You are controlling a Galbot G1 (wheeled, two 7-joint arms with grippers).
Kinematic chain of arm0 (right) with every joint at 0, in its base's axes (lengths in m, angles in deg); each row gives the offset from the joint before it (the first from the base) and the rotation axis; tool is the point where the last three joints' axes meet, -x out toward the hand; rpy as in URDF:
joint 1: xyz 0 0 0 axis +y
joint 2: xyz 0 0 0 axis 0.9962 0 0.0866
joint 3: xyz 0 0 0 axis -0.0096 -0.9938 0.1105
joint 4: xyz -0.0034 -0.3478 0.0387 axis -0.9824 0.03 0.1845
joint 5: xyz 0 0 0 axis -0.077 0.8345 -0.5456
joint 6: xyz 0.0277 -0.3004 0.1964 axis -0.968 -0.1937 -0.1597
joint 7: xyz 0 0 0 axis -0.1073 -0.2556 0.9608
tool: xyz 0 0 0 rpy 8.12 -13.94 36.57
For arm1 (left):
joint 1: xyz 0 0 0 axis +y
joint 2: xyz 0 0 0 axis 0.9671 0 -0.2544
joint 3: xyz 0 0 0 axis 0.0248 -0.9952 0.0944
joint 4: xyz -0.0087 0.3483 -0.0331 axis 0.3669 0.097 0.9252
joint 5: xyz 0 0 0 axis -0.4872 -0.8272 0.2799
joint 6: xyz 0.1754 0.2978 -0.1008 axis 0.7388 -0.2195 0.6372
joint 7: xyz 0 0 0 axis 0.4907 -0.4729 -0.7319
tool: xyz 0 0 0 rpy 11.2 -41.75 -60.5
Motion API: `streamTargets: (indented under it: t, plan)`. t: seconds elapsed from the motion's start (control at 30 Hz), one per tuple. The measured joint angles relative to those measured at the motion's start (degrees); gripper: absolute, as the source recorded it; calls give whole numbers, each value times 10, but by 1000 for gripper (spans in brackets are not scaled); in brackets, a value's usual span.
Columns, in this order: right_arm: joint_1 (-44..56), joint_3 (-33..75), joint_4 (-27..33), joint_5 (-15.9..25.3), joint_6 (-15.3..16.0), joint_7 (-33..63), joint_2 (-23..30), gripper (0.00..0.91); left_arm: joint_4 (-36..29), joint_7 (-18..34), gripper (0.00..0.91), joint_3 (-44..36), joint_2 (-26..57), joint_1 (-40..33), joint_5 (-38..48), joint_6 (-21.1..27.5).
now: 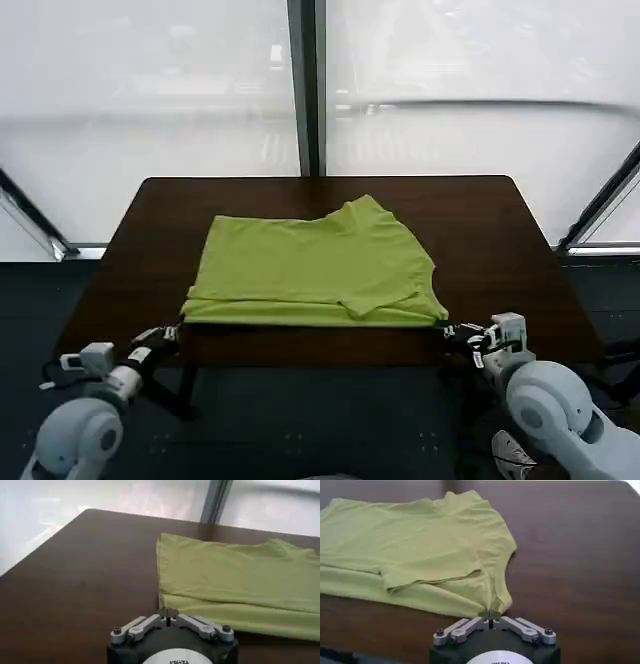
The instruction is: Fold and organize the clothes.
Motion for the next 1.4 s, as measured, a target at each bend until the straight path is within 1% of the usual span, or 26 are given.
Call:
streamTargets:
  t: [0.07, 0.1, 0.13, 0.27, 0.4, 0.57, 0.63, 0.7, 0.77, 0.87, 0.93, 1.0, 1.07, 1.17, 1.4]
  plan:
    - [1, -1, -3, -1, 1, 5, 0, 0, -1, -1, 0, 1, -1, 8, -2, -1]
    - [2, -1, -4, -1, 2, 6, 0, 478, -2, -1, 0, 1, -2, 12, -3, -1]
    - [3, 0, -5, -1, 3, 6, 0, 878, -3, 0, 878, 2, -3, 15, -6, -1]
    - [11, 4, -16, -1, 13, 6, -4, 878, -10, 3, 878, 9, -3, 23, -19, 10]
    - [22, 14, -30, -4, 24, 10, -9, 878, -21, 4, 878, 19, 0, 28, -25, 34]
    - [29, 32, -41, -18, 23, -2, -13, 878, -32, 2, 878, 34, 4, 28, -31, 64]
    - [18, 44, -37, -18, 18, -18, -13, 878, -36, -3, 878, 39, 7, 23, -35, 74]
    - [-2, 48, -28, -18, 12, -34, -10, 878, -42, -5, 878, 47, 11, 11, -22, 75]
    - [-36, 46, -6, -18, 13, -51, -6, 878, -41, 9, 878, 49, 15, -7, 0, 82]
    - [-99, 29, 41, -18, 25, -71, 5, 878, -32, 37, 878, 43, 20, -53, 39, 93]
    - [-147, 13, 73, -16, 36, -81, 15, 878, -20, 55, 878, 33, 20, -93, 71, 108]
    - [-201, -10, 110, -12, 36, -86, 28, 878, -2, 72, 878, 19, 21, -135, 102, 119]
    - [-251, -33, 145, -5, 36, -95, 40, 878, 22, 95, 878, 4, 24, -180, 137, 125]
    - [-325, -69, 205, 2, 36, -105, 58, 878, 67, 111, 878, -22, 29, -248, 172, 130]
    - [-463, -143, 339, 39, 36, -158, 105, 878, 180, 116, 878, -92, 31, -383, 198, 126]
